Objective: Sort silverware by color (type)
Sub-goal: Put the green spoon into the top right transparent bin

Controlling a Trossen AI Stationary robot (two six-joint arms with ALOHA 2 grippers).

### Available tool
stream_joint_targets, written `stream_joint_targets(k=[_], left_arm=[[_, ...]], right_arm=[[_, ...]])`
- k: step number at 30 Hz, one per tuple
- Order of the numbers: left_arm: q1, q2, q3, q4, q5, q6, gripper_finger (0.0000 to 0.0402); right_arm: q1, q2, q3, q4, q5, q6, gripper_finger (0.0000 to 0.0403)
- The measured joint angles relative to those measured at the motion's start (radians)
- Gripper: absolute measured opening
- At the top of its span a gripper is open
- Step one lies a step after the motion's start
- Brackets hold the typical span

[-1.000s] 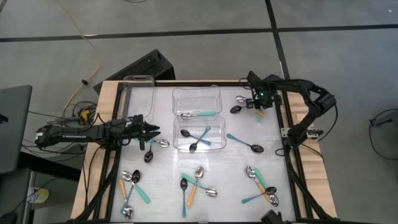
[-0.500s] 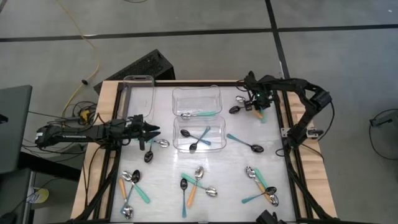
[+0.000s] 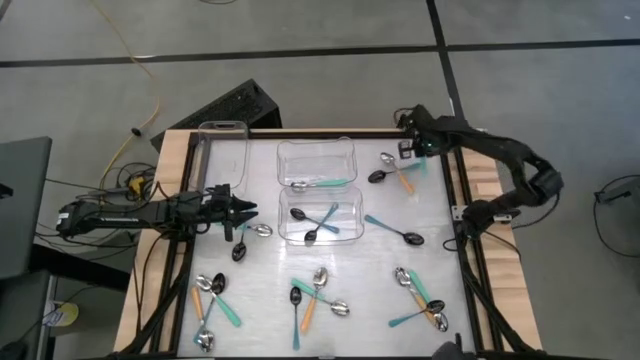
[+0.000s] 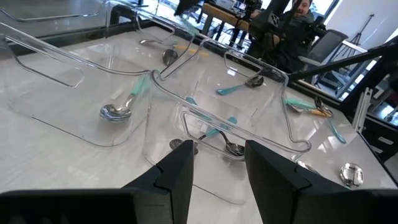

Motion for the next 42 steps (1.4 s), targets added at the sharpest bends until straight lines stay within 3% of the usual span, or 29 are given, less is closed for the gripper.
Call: stream_joint_targets(k=[7, 10, 12, 16, 19, 22, 30, 38, 42], left_arm=[[0.000, 0.000, 0.000, 0.000, -0.032, 0.007, 0.0130], [0.000, 0.000, 0.000, 0.009, -0.033, 0.012, 0.0130], [0.000, 0.000, 0.000, 0.010, -0.035, 0.012, 0.0130], [0.000, 0.000, 0.000, 0.007, -0.068, 0.011, 0.0130], [0.000, 0.000, 0.000, 0.008, -0.106, 0.011, 0.0130], [0.000, 0.000, 0.000, 0.008, -0.127, 0.011, 0.0130], [0.000, 0.000, 0.000, 0.008, -0.112, 0.002, 0.0130], [0.000, 0.000, 0.000, 0.007, -0.111, -0.001, 0.0130], [0.000, 0.000, 0.000, 0.004, -0.104, -0.007, 0.0130]], right_arm=[[0.121, -0.193, 0.000, 0.225, 0.016, -0.173, 0.0077], [0.237, -0.232, 0.000, 0.378, -0.076, -0.255, 0.0077], [0.332, -0.235, 0.002, 0.485, -0.135, -0.322, 0.0077], [0.518, -0.175, 0.002, 0.680, -0.135, -0.469, 0.0077], [0.593, -0.083, 0.033, 0.782, -0.136, -0.557, 0.0077], [0.617, 0.034, 0.136, 0.727, -0.135, -0.603, 0.0077], [0.619, 0.331, 0.473, 0.365, -0.133, -0.682, 0.0077], [0.621, 0.499, 0.644, 0.174, -0.132, -0.730, 0.0079], [0.621, 0.552, 0.695, 0.139, -0.132, -0.732, 0.0101]])
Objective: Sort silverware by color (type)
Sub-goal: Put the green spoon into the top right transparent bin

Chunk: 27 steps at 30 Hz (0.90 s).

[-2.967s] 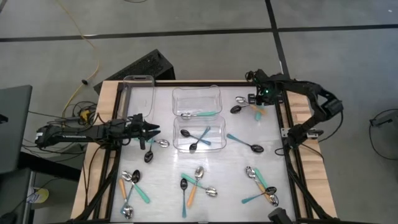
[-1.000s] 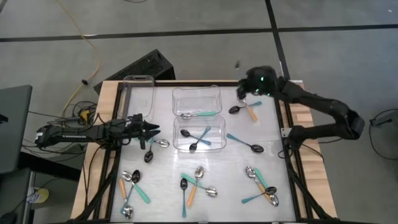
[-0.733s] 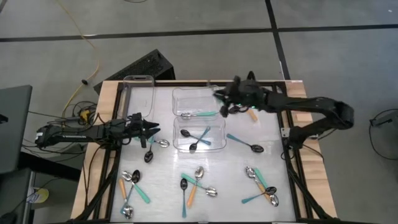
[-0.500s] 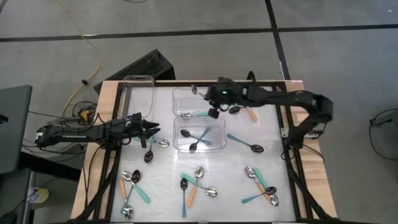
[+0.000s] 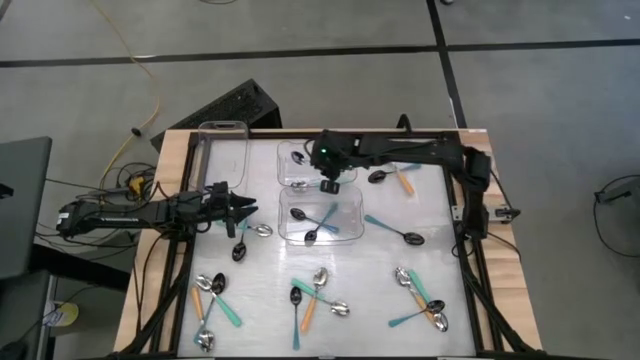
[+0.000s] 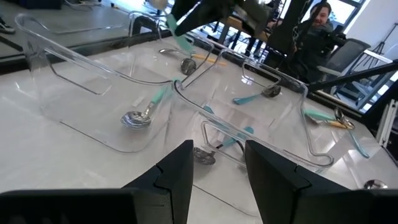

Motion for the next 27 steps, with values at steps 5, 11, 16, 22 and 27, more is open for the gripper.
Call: stream_joint_targets(k=[5, 11, 16, 22, 27], left_arm=[[0.000, 0.000, 0.000, 0.006, 0.028, -0.079, 0.0130], [0.000, 0.000, 0.000, 0.054, -0.008, -0.063, 0.0130], [-0.003, 0.000, 0.000, 0.108, 0.024, -0.040, 0.0130], [-0.070, 0.001, 0.062, 0.078, 0.188, -0.071, 0.0130], [-0.237, 0.035, 0.202, -0.167, 0.126, -0.089, 0.0130]], right_arm=[[-0.001, 0.031, 0.060, -0.071, -0.001, -0.052, 0.0161], [0.007, 0.013, 0.168, -0.277, 0.005, 0.054, 0.0221], [0.125, -0.092, 0.187, -0.484, 0.111, 0.267, 0.0224], [0.403, -0.235, 0.186, -0.564, 0.306, 0.455, 0.0210], [0.668, -0.300, 0.127, -0.510, 0.467, 0.672, 0.0204]])
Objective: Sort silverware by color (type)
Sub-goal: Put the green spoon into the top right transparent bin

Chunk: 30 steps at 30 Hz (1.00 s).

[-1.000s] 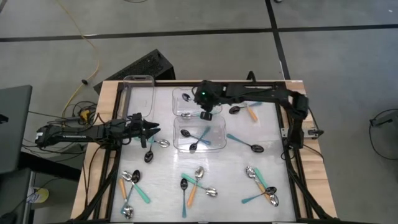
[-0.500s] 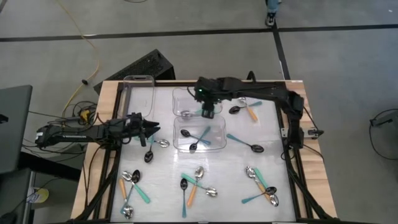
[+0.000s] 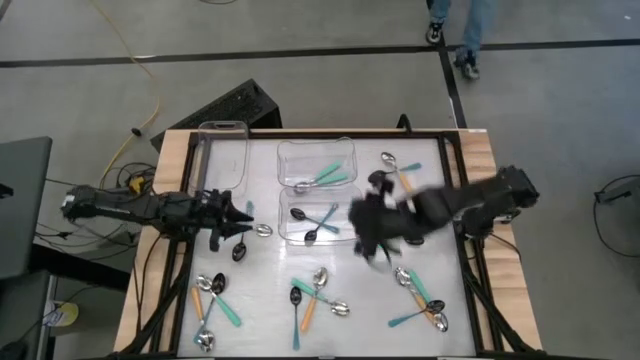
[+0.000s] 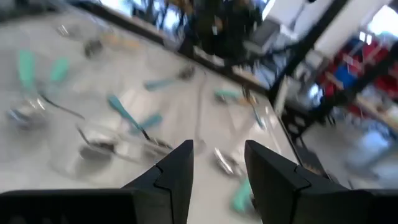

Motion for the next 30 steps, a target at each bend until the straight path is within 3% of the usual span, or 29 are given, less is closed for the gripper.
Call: stream_joint_targets(k=[5, 9, 13, 20, 22, 30], left_arm=[[-0.246, 0.112, 0.126, -0.145, -0.111, -0.102, 0.0127], [-0.443, 0.271, 0.210, -0.274, -0.241, -0.252, 0.0110], [-0.583, 0.475, 0.318, -0.311, -0.267, -0.347, 0.0090], [-0.677, 0.836, 0.579, -0.338, -0.251, -0.127, 0.0071], [-0.678, 0.927, 0.638, -0.340, -0.200, -0.061, 0.0071], [-0.679, 1.199, 0.803, -0.504, 0.210, 0.040, 0.0071]], right_arm=[[0.202, 0.007, -0.156, 0.165, 0.146, 0.224, 0.0203], [0.297, 0.071, -0.256, 0.324, 0.167, 0.337, 0.0203], [0.346, 0.149, -0.279, 0.400, 0.167, 0.359, 0.0203], [0.358, 0.205, -0.278, 0.445, 0.174, 0.381, 0.0203], [0.358, 0.205, -0.279, 0.453, 0.182, 0.383, 0.0203], [0.351, 0.205, -0.278, 0.454, 0.185, 0.385, 0.0203]])
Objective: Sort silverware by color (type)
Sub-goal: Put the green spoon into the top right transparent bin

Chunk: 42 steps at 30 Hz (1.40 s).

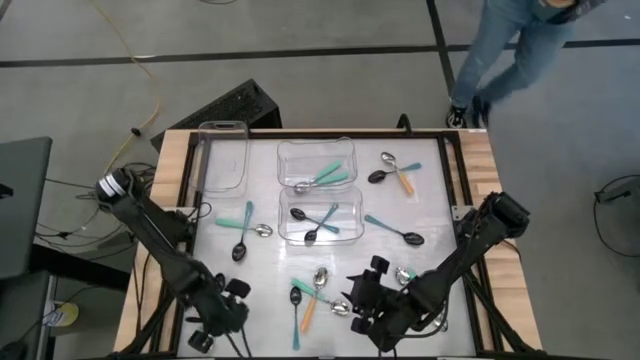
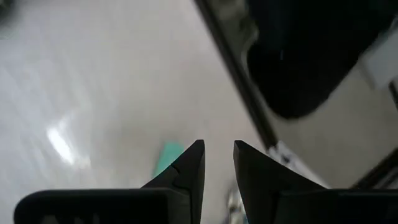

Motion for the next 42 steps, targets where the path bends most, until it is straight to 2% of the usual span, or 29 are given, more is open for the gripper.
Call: stream_joint_targets(k=[3, 9, 14, 18, 21, 23, 26, 31, 36, 42], left_arm=[[0.000, 0.072, 0.021, -0.069, 0.027, 0.019, 0.0071], [0.024, 0.159, 0.022, -0.078, 0.000, 0.110, 0.0071], [0.111, 0.162, 0.047, -0.117, -0.027, 0.240, 0.0071], [0.170, 0.144, 0.108, -0.158, -0.048, 0.256, 0.0071], [0.192, 0.135, 0.150, -0.241, 0.005, 0.312, 0.0075], [0.204, 0.135, 0.178, -0.290, 0.001, 0.365, 0.0077], [0.212, 0.133, 0.210, -0.322, -0.037, 0.327, 0.0078], [0.218, 0.133, 0.213, -0.299, -0.055, 0.296, 0.0079], [0.227, 0.135, 0.213, -0.221, -0.102, 0.381, 0.0079], [0.264, 0.135, 0.213, -0.110, -0.098, 0.388, 0.0079]], right_arm=[[-0.007, 0.000, 0.000, -0.001, 0.000, -0.001, 0.0203], [-0.039, 0.000, 0.000, -0.005, -0.002, -0.035, 0.0203], [-0.071, 0.000, 0.000, -0.011, -0.037, -0.047, 0.0203], [-0.098, 0.000, 0.000, -0.011, -0.087, -0.049, 0.0203], [-0.113, 0.000, 0.000, -0.017, -0.102, -0.056, 0.0203], [-0.118, 0.000, 0.000, -0.020, -0.102, -0.060, 0.0203], [-0.120, 0.000, 0.000, -0.026, -0.106, -0.060, 0.0203], [-0.120, 0.000, 0.000, -0.027, -0.108, -0.060, 0.0203], [-0.120, 0.000, 0.000, -0.026, -0.108, -0.103, 0.0203], [-0.125, -0.001, 0.000, -0.023, -0.107, -0.158, 0.0203]])
